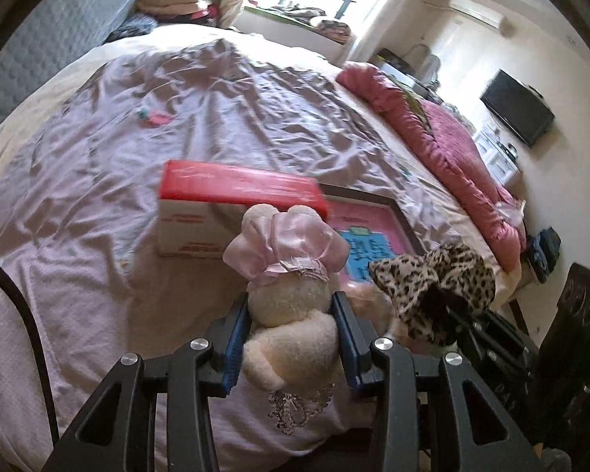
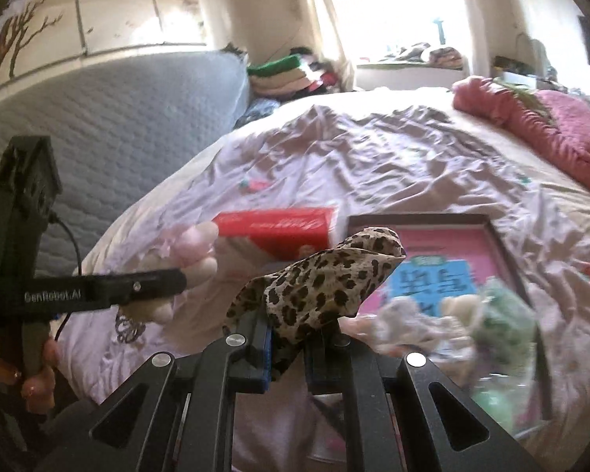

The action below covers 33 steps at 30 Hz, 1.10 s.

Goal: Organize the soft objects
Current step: 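Carry the bunny and leopard-print cloth in both grippers over the pink tray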

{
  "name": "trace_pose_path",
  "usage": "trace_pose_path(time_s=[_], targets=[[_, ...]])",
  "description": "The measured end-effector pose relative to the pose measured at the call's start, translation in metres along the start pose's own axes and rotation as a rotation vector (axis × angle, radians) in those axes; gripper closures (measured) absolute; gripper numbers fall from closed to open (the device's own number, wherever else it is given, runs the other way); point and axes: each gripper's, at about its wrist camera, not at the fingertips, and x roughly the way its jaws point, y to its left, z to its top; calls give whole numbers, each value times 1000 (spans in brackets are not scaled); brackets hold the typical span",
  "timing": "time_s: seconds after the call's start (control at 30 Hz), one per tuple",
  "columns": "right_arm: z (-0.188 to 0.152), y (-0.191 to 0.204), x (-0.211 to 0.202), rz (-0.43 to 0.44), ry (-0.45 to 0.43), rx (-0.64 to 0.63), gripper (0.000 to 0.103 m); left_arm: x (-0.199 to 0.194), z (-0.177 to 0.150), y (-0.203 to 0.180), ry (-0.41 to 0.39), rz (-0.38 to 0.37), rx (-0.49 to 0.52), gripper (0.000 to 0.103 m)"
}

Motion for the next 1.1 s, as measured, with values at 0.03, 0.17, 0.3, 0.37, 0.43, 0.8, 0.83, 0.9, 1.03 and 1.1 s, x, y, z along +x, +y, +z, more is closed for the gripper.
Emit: trace_pose_path(time_s=[0.03,0.17,0.3,0.37,0.43,0.8,0.83,0.9,1.03,1.1], targets=[[0,-4,-5,-6,-8,6,92,0,-1,-7,-1,-2,11,62],[1,-29,-30,-29,-49,49,92,5,-7,-46,3,3,85,62],[2,-52,-47,-54,-75,87,92,13,-11,-78,15,0,146,62],[2,-64,-57,-62,-88,112,92,18,-13,-92,19,4,178,62],[1,-74,-63,-71,-97,126,92,24,-15,-105,28,2,204,62],[-17,-122,-67,-97,-86,208,92,63,-17,-150,68,8,284,62],[-19,-124,-64,-93,-79,215,92,68,-16,-151,76,12,286,62],[-26,-128,-53,-82,-57,233,91,80,-14,-154,92,14,286,61],[-42,-139,-24,-54,8,277,90,99,-10,-156,116,9,274,60],[-47,-141,-15,-48,39,288,88,111,-9,-157,138,22,273,60]])
